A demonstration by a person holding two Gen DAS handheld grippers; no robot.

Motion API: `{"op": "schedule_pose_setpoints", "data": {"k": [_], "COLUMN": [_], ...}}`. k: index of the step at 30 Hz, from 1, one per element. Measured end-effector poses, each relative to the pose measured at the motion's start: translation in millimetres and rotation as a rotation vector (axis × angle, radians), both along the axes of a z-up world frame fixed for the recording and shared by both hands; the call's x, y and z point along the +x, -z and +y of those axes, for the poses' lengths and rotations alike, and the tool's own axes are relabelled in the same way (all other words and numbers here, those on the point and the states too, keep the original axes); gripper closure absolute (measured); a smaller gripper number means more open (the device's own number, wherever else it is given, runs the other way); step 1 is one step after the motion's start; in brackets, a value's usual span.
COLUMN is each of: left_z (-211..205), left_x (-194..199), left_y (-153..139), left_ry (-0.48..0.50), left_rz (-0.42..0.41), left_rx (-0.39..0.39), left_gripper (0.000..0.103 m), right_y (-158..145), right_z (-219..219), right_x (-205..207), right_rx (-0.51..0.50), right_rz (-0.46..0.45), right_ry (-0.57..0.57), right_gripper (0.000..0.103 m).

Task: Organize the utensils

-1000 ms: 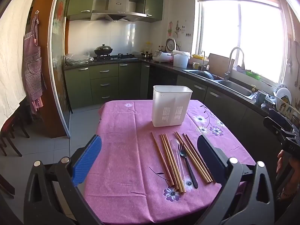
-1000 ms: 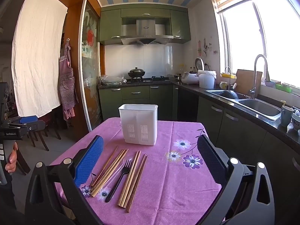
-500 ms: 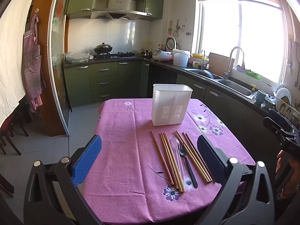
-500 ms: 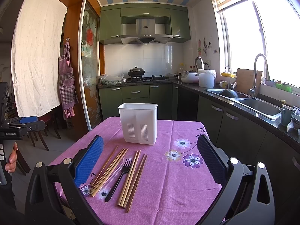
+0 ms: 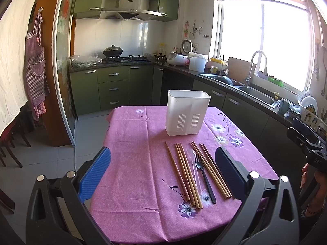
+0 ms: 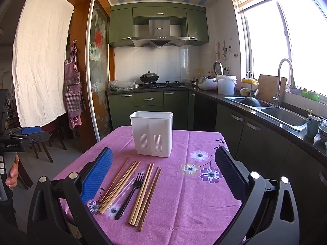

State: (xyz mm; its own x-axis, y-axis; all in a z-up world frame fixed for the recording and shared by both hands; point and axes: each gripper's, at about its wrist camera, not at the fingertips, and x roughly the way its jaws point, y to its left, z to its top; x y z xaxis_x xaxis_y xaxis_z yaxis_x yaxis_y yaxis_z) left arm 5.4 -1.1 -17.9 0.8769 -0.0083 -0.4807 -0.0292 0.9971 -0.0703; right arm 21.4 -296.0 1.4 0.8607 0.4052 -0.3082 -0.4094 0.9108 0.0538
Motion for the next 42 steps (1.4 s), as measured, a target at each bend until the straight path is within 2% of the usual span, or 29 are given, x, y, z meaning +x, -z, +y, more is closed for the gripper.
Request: {"op": "schedule_pose_setpoints", "data": {"k": [16, 42], "left_z": [0.2, 1.4], "left_x": [1.2, 1.8], "left_y": [2.4, 2.5], "left_ry": [0.002, 0.000], "left_rz": [0.017, 0.022], "left_rx": [-0.007, -0.008], "left_gripper": [0.006, 0.006], "right_y": [9.5, 8.4], "right_z": [3.7, 4.4], "right_x": [4.6, 7.6], "right_rx": [-0.005, -0.012], "right_rz": [0.012, 0.024], "right_ry": [-0.005, -0.007], "right_gripper": [0.004, 0.004]}}
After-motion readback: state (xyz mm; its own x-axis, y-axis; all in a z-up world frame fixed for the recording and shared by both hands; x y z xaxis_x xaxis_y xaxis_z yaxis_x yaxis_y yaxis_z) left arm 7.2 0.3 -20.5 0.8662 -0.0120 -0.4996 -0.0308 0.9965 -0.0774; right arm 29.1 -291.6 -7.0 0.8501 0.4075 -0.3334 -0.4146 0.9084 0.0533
